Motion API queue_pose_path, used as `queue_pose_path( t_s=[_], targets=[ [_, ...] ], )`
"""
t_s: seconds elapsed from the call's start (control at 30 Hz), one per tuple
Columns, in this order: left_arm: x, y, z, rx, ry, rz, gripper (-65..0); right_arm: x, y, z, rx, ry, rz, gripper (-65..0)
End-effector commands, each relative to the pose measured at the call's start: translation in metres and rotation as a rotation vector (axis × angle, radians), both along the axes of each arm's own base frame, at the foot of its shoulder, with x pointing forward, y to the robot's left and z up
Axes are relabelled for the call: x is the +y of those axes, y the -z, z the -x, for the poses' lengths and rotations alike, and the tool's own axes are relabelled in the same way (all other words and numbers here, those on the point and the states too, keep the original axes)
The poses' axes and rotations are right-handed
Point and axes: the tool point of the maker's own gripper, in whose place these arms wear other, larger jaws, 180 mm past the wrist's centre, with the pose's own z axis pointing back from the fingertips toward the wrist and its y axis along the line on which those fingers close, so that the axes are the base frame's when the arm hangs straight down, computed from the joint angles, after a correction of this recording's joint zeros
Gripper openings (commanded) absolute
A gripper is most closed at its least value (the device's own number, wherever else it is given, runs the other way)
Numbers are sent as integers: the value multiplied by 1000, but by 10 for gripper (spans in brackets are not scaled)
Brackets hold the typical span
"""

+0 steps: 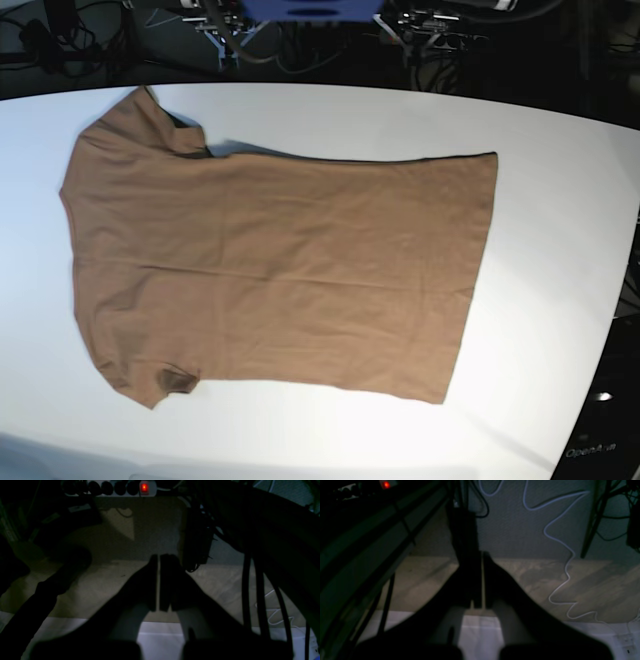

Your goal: Fold the T-shirt properly

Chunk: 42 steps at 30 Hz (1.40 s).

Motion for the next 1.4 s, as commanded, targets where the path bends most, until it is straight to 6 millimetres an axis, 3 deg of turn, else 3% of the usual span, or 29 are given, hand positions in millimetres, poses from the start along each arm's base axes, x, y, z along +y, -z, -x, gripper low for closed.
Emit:
queue_pose_path(
  t_s=[0.0, 0.97, 1.1, 1.37],
  targets=[
    [1, 0, 0, 2, 3, 0, -639, 0, 0, 2, 4, 1, 2, -646],
    [2, 0, 3, -1, 3, -2, -639, -3, 0, -2, -69, -3, 12, -649],
    [2, 0, -5, -57, 5, -3, -639, -3, 0, -2, -69, -3, 12, -649],
    [2, -3, 7, -139, 5, -4, -639, -3, -1, 1, -115, -3, 16, -649]
  ],
)
